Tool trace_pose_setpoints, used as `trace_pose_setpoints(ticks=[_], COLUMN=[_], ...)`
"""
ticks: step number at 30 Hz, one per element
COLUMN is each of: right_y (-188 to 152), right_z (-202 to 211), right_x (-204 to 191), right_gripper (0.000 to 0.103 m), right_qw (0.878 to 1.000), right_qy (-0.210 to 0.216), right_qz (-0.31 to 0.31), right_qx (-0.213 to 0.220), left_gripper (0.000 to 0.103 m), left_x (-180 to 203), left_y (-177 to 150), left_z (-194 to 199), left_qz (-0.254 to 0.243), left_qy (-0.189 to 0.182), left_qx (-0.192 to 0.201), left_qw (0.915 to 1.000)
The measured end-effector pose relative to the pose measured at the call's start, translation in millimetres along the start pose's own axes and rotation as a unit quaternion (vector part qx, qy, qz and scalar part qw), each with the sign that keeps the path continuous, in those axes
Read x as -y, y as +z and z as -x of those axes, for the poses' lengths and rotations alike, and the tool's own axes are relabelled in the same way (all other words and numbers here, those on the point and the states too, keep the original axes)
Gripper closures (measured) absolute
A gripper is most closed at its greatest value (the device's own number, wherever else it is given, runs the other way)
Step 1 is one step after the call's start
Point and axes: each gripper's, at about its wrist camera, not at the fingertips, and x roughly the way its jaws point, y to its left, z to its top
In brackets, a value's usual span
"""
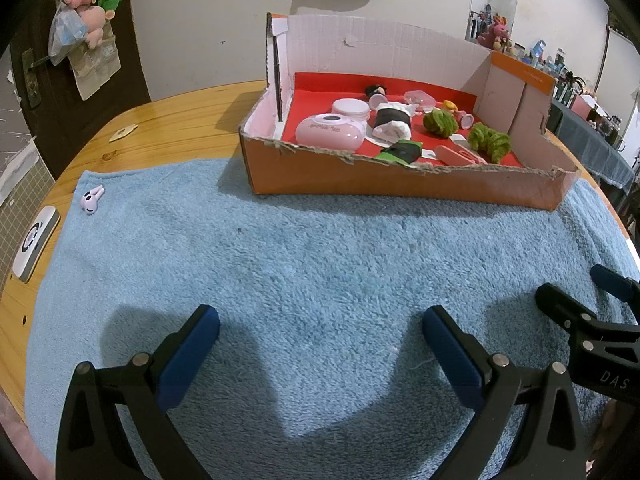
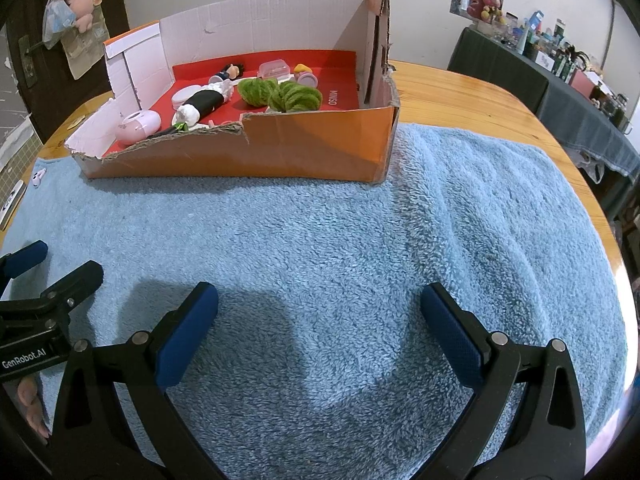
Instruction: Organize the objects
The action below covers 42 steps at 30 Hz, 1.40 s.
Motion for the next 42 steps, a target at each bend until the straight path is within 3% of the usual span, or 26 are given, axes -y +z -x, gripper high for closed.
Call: trace_pose_setpoints(ticks=[42], right_y=[-0.7], right_z=[1.1], right_x=[0.5], right_gripper=[0.0], right_qw=[1.0], right_qy=[0.0], right_qz=[0.0], right_qx=[0.0], left_gripper=[0.0], left_x=[0.0], left_y=[-0.1], left_z=[-0.8], left_qz=[0.003], left_qy=[0.003], left_qx=[0.002], left_qw=[1.0])
